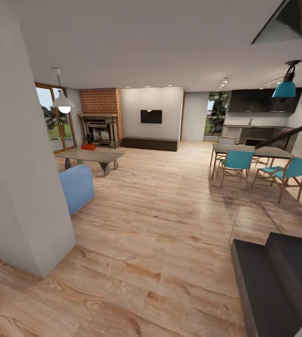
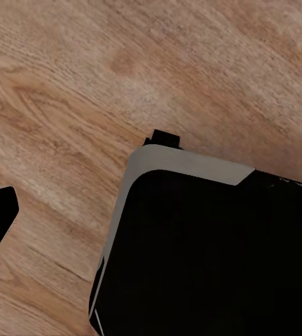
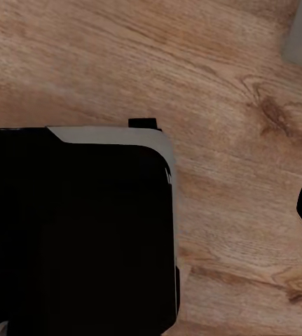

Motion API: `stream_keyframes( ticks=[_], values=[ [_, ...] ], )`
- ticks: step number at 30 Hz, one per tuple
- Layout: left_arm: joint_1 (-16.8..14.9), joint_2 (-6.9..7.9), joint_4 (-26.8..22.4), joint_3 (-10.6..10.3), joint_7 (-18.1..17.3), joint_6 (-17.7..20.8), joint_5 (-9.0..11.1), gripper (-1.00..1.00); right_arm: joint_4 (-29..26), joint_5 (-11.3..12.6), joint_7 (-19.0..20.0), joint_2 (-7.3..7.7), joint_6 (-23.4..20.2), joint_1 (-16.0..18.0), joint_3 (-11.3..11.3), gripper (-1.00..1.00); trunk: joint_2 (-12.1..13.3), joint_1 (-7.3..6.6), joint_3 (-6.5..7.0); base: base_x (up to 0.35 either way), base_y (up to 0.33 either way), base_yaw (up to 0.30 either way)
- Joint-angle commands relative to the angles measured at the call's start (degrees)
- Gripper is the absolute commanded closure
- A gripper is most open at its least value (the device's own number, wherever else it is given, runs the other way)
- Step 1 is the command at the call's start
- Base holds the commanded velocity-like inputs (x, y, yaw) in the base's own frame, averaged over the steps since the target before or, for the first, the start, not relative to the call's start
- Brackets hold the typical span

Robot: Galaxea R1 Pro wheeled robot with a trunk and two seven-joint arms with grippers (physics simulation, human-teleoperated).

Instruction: Move the two storage containers from the living room to the garage. In the garage, place one container on the floor and stack the other container on top of it (either order is fine).

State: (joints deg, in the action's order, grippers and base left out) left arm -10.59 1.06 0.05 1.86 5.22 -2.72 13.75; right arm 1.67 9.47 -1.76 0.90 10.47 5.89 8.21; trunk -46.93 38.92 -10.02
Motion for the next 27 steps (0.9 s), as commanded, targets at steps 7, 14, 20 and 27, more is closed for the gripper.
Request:
stream_keyframes(
  ticks=[7,14,20,27],
  values=[
    [0.0,0.01,0.0,0.2,0.1,0.6,0.1,-1.0,0.2,0.6,0.0,0.02,0.3,0.1,0.5,-1.0,0.0,0.04,-0.08,0.324,0.005,0.0],
    [0.0,0.07,0.0,0.2,0.1,1.2,0.1,-1.0,0.2,0.5,0.1,0.07,0.3,0.1,0.5,-1.0,0.0,0.04,-0.08,0.325,0.0,0.0],
    [0.0,0.07,0.0,0.2,0.1,1.1,0.1,-1.0,0.2,0.5,0.0,0.07,0.2,0.1,0.5,-1.0,0.0,0.04,-0.08,0.324,0.0,0.0],
    [0.0,0.06,0.0,0.2,0.1,1.1,0.1,-1.0,0.2,0.5,0.0,0.07,0.3,0.1,0.5,-1.0,0.0,0.04,-0.08,0.324,0.0,0.0]
  ],
)
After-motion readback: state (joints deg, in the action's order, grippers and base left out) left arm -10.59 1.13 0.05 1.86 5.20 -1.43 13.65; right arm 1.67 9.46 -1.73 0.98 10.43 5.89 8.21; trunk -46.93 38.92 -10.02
